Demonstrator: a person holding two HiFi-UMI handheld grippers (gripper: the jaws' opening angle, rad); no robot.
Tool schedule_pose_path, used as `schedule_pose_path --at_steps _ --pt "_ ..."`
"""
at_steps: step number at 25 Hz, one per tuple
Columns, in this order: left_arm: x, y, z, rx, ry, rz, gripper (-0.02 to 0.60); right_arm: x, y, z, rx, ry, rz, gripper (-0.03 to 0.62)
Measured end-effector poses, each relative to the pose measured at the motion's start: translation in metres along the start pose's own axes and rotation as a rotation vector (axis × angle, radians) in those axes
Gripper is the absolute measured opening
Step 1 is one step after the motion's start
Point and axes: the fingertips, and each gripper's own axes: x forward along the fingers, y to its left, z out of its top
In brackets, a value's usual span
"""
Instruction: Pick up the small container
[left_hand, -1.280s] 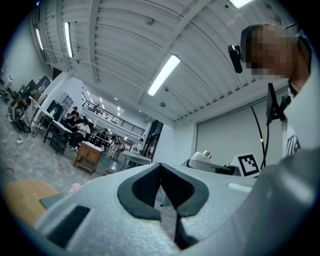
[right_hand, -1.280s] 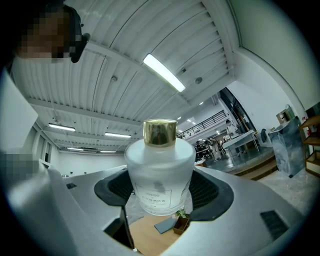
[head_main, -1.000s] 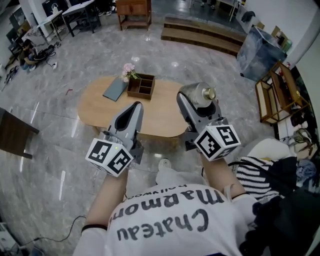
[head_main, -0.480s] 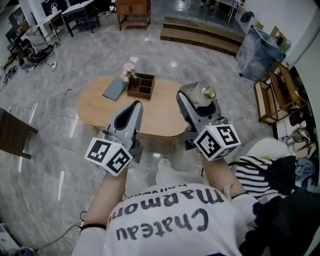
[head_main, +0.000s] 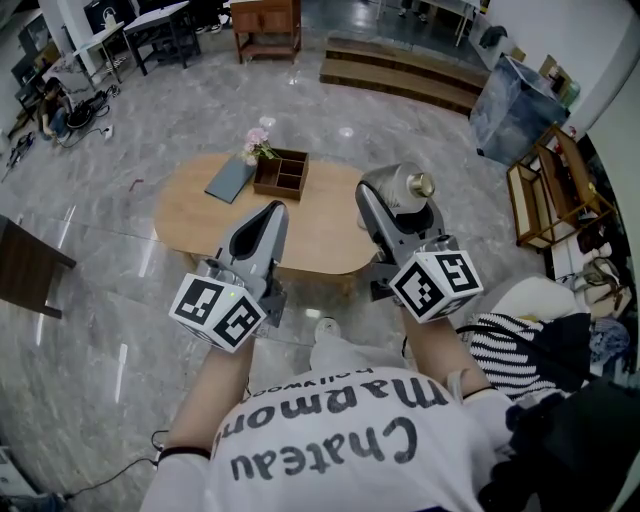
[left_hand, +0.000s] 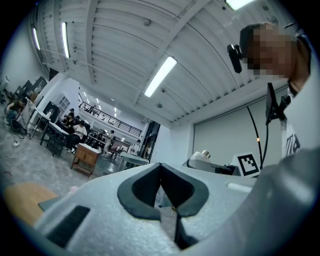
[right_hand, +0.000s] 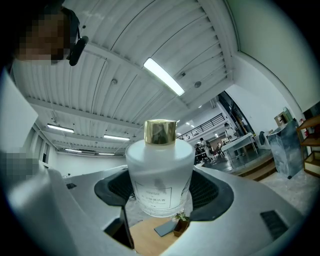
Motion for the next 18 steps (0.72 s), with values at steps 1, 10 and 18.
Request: schedule_pose_path --at_steps 1,10,18 --pt "0.000 -0.001 -0.001 0.000 0.000 -0.001 0.014 -0.001 0.000 0.000 0.001 -0.002 -0.001 0.331" --pt "0.004 -0.008 0.000 0.012 -0.006 -0.012 0.014 -0.006 -0.006 0.009 0.042 -0.040 0.017 0.331" --pt "0.007 -0.014 0.001 0.023 -0.004 -0.021 0.014 -0.008 -0.001 0.016 0.051 -0.087 0.051 0.331"
